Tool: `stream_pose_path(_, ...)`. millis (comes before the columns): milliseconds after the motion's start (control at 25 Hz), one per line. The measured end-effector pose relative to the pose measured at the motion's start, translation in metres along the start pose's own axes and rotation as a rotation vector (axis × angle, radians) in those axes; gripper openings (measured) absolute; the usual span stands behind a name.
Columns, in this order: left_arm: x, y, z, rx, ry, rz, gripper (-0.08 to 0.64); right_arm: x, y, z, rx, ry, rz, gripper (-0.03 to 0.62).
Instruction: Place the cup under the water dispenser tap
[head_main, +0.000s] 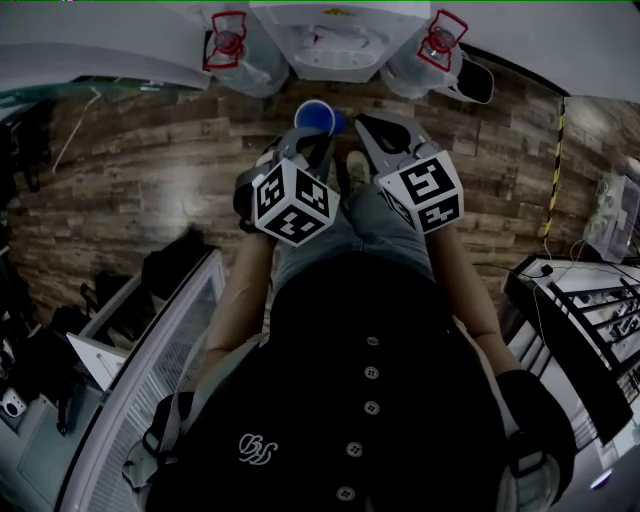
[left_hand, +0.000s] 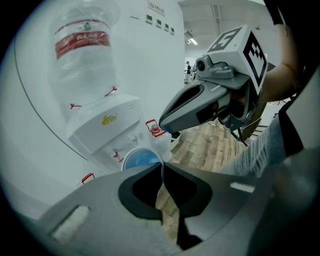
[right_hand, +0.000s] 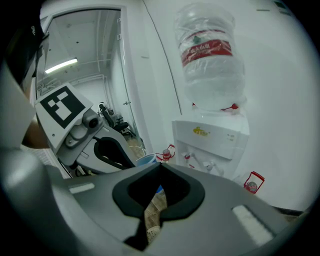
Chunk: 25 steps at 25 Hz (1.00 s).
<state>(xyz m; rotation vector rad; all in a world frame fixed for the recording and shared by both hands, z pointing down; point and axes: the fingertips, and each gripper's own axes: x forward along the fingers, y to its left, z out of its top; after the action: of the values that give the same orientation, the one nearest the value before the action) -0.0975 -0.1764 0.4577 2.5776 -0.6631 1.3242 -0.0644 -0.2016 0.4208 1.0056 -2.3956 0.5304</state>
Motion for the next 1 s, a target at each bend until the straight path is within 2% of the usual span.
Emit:
stream_pose_path(360,0.022,0.018,-0.015,-0.035,0.039,0.053,0.015,0.023,-0.016,-0.019,-0.028,0.039,0.014,0.0)
stream_pose_path(680,0.039,0.031,-0.044,-0.129,0.075,0.093,0.015,0.039,-0.04,-0.032,0.004,0.039,-0.005,0.0)
stream_pose_path(1000,0.064,0.036,-0.057,-0.131,0.1,0.093,0.015,0.061,-0.043,-0.051,-0.003,0.048,0.02,0.0)
